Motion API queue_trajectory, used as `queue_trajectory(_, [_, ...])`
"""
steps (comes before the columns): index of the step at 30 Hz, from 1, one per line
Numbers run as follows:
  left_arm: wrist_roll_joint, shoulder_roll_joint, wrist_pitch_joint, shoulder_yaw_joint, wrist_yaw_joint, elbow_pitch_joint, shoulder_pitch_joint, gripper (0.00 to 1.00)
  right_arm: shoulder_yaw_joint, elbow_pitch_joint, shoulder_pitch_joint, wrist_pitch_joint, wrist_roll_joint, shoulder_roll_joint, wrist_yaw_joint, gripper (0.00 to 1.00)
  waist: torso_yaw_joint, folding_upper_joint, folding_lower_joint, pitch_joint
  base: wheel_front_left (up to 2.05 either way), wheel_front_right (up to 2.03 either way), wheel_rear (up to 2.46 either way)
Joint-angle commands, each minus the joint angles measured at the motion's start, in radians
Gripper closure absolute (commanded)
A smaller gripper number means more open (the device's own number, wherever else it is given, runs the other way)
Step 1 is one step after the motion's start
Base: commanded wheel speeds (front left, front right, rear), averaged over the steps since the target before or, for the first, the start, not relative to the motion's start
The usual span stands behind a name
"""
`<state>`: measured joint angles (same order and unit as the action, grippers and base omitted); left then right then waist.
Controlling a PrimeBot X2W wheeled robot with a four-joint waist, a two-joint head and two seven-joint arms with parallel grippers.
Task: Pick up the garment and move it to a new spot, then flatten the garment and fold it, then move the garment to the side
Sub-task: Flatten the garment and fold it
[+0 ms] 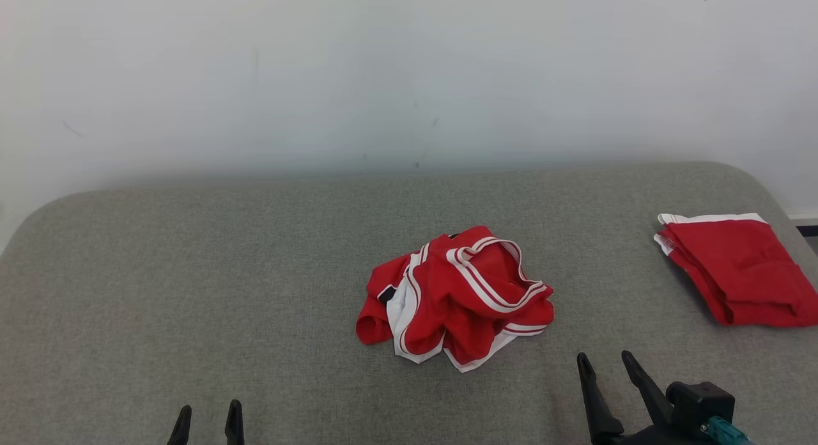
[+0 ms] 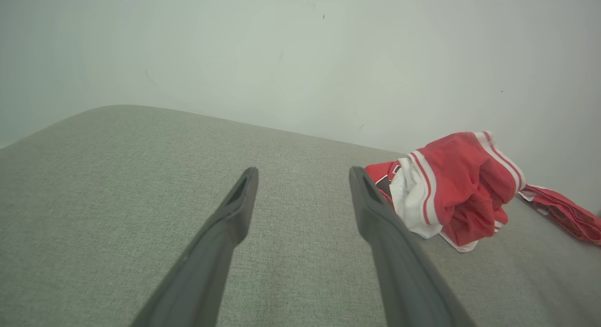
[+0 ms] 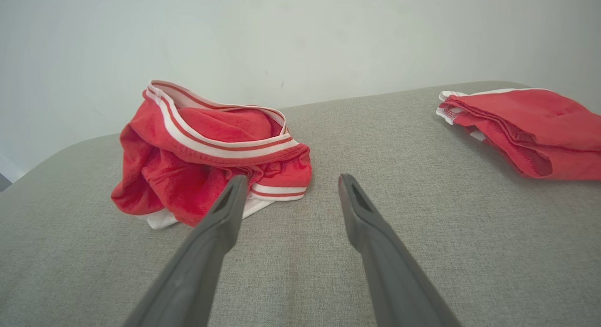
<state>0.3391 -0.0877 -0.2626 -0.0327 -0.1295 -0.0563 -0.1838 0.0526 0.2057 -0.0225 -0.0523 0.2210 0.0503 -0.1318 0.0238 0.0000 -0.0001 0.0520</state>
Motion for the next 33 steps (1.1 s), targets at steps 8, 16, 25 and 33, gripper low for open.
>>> queue_trajectory(8, [0.011,-0.011,-0.003,-0.011,-0.001,-0.013,0.012,0.00,0.004,-0.004,0.001,-0.001,0.001,0.000,0.002,0.00,-0.003,0.0000,0.0001,-0.005,0.00,0.00,0.00])
queue_trajectory(16, [0.016,-0.023,-0.003,-0.026,0.000,-0.023,0.017,0.00,0.017,-0.009,0.005,0.005,-0.002,0.000,0.002,0.00,0.013,0.0000,0.0001,-0.014,0.00,0.00,0.00])
queue_trajectory(25, [0.014,-0.034,-0.003,-0.063,0.000,-0.072,0.059,0.00,0.029,-0.008,0.019,0.010,-0.005,0.000,0.002,0.00,0.080,0.0000,0.0001,-0.027,0.00,0.00,0.00])
queue_trajectory(33, [0.028,-0.043,-0.003,-0.137,0.000,-0.135,0.150,0.00,0.041,0.000,0.026,0.007,0.003,0.000,0.002,0.00,0.180,0.0000,0.0001,-0.041,0.00,0.00,0.00])
